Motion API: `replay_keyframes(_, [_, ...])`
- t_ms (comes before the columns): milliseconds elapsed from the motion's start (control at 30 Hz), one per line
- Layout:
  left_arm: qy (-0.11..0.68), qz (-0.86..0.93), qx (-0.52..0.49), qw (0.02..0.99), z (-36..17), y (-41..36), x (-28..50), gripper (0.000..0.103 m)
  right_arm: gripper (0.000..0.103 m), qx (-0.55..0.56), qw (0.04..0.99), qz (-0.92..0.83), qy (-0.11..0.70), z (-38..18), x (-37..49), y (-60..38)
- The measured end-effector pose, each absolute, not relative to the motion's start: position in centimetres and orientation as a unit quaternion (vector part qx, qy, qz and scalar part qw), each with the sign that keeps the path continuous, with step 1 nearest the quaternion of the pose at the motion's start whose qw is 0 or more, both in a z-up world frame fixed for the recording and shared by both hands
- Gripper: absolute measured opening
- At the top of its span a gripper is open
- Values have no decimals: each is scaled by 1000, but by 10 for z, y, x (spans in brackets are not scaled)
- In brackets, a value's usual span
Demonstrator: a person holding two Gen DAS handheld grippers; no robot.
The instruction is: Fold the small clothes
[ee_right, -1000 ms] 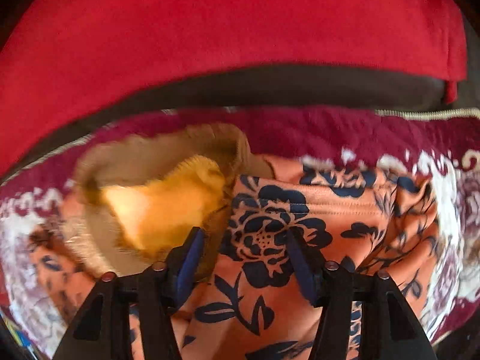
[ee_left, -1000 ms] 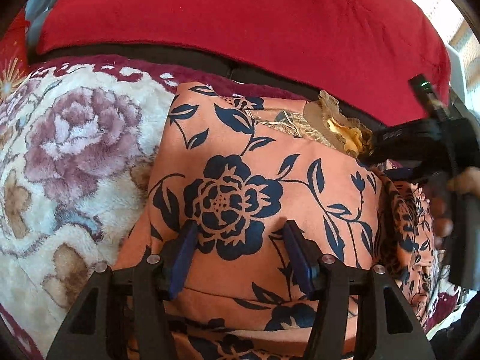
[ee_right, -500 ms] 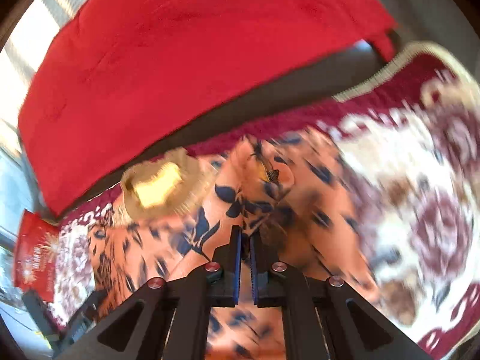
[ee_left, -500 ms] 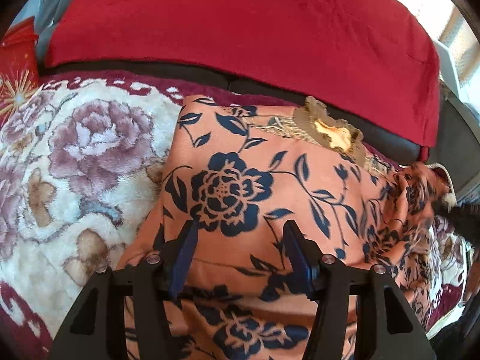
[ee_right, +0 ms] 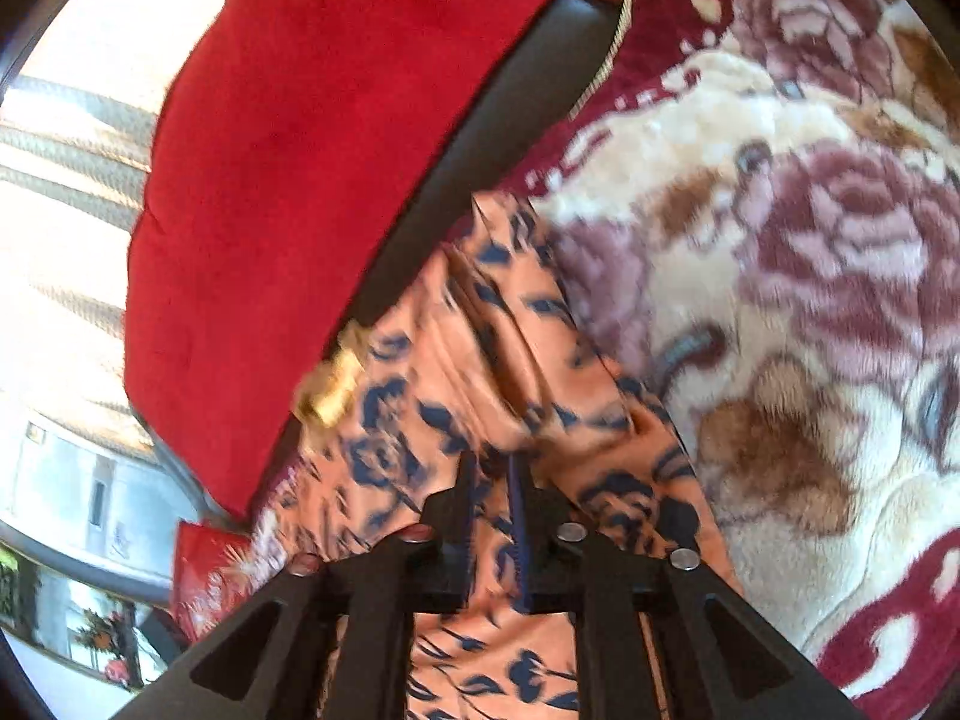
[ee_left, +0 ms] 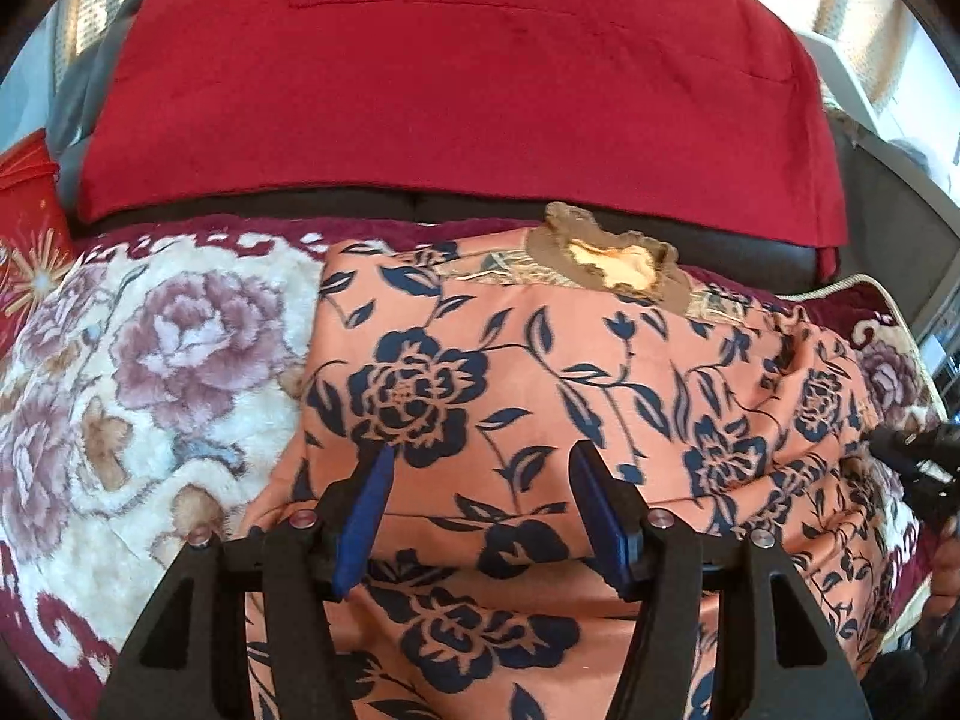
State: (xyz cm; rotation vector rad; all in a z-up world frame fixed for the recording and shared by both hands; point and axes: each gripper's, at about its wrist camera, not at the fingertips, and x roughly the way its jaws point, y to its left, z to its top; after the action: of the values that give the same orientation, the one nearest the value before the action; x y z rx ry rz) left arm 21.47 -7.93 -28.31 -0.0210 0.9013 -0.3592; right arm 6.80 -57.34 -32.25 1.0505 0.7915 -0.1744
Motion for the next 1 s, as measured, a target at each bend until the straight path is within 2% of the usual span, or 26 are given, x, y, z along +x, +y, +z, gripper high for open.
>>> replay_keyframes(33, [436, -171, -15, 883, -284, -78, 216, 62, 50, 492, 790, -80, 357, -317, 69, -575])
replay_keyframes(67, [440, -170, -21, 881, -286, -76, 218, 62, 68, 494, 792, -82, 349, -313, 71, -576])
replay_keyframes(100, [443, -169, -23, 880, -287, -76, 220, 62, 83, 490, 799, -93, 336, -306, 75, -576])
replay_keyframes(233, [441, -176, -18, 880, -286, -80, 220, 62, 83, 468, 816, -101, 324, -296, 103, -577])
replay_keyframes(300, [436, -180, -8, 882, -286, -85, 220, 62, 77, 464, 804, -99, 358, -305, 124, -575])
replay_keyframes(333, [434, -181, -2, 883, -287, -88, 219, 62, 58, 460, 796, -99, 380, -312, 135, -575])
replay_keyframes(367, [433, -180, 7, 883, -289, -91, 220, 62, 49, 456, 790, -97, 398, -319, 142, -574])
replay_keyframes(400, [435, -180, 12, 882, -291, -92, 220, 62, 26, 442, 789, -93, 416, -324, 150, -570])
replay_keyframes(433, [437, -180, 16, 881, -293, -93, 221, 62, 9, 423, 792, -93, 431, -324, 154, -566])
replay_keyframes(500, [444, -176, 17, 878, -296, -92, 223, 62, 6, 376, 814, -94, 432, -309, 156, -554])
replay_keyframes(667, [427, -166, -5, 889, -289, -82, 223, 62, 5, 344, 870, -87, 342, -259, 128, -550])
replay_keyframes(733, [420, -163, -8, 893, -288, -82, 223, 62, 5, 331, 872, -107, 345, -269, 121, -557])
replay_keyframes(867, [446, -161, 24, 880, -305, -93, 224, 66, 9, 376, 811, -154, 421, -332, 114, -582])
replay_keyframes(933, [455, -166, 34, 874, -315, -95, 224, 66, 9, 404, 820, -150, 376, -326, 96, -582])
replay_keyframes(1000, [437, -170, 47, 882, -316, -95, 218, 69, 9, 385, 846, -145, 339, -302, 81, -572])
